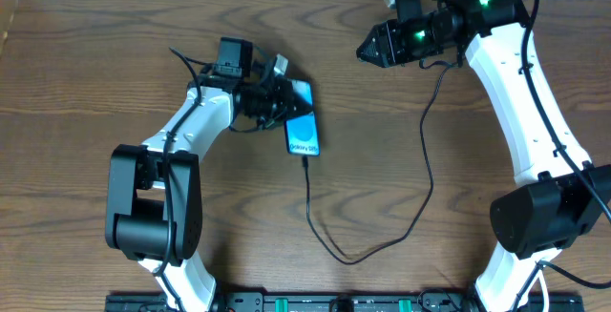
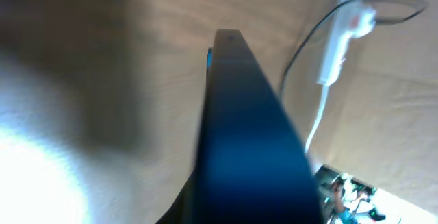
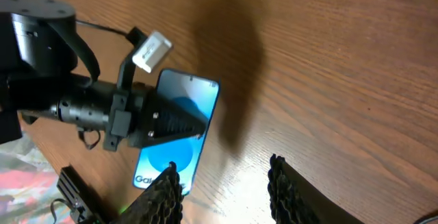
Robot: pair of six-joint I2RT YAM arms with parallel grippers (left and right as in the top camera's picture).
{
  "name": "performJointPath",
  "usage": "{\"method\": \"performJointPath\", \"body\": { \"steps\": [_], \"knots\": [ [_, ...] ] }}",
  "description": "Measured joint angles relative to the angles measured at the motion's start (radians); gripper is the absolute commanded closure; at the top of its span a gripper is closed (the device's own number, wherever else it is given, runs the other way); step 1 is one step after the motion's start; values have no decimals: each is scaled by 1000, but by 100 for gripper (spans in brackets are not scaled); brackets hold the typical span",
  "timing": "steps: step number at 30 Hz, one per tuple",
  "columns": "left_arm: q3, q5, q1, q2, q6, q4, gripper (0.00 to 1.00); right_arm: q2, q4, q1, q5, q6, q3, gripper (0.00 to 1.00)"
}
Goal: Plug charger to phone and switch on socket
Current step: 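Lower the phone flat onto the table with the left gripper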
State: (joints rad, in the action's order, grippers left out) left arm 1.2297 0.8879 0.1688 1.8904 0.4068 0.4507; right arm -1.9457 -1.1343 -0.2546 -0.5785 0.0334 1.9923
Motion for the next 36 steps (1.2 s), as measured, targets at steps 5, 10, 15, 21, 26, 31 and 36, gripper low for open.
{"method": "performJointPath", "body": {
  "steps": [5,10,15,21,26,31,36],
  "knots": [
    [56,-43,1,15,-123,161,92,0,-3,-1,3,0,0,60],
    [116,-67,1,29,-241,219,93,0,-7,-4,4,0,0,60],
    [119,-119,0,44,-283,175,93,0,-24,-11,19,0,0,60],
    [119,-146,0,65,-284,136,93,0,-37,-28,51,-1,0,60],
    [119,-154,0,104,-277,135,93,0,-37,-43,69,0,0,60],
    [119,-158,0,144,-272,135,93,0,-37,-57,84,-1,0,59],
    [119,-165,0,145,-272,136,93,0,-36,-61,97,0,0,59]
  ]
}}
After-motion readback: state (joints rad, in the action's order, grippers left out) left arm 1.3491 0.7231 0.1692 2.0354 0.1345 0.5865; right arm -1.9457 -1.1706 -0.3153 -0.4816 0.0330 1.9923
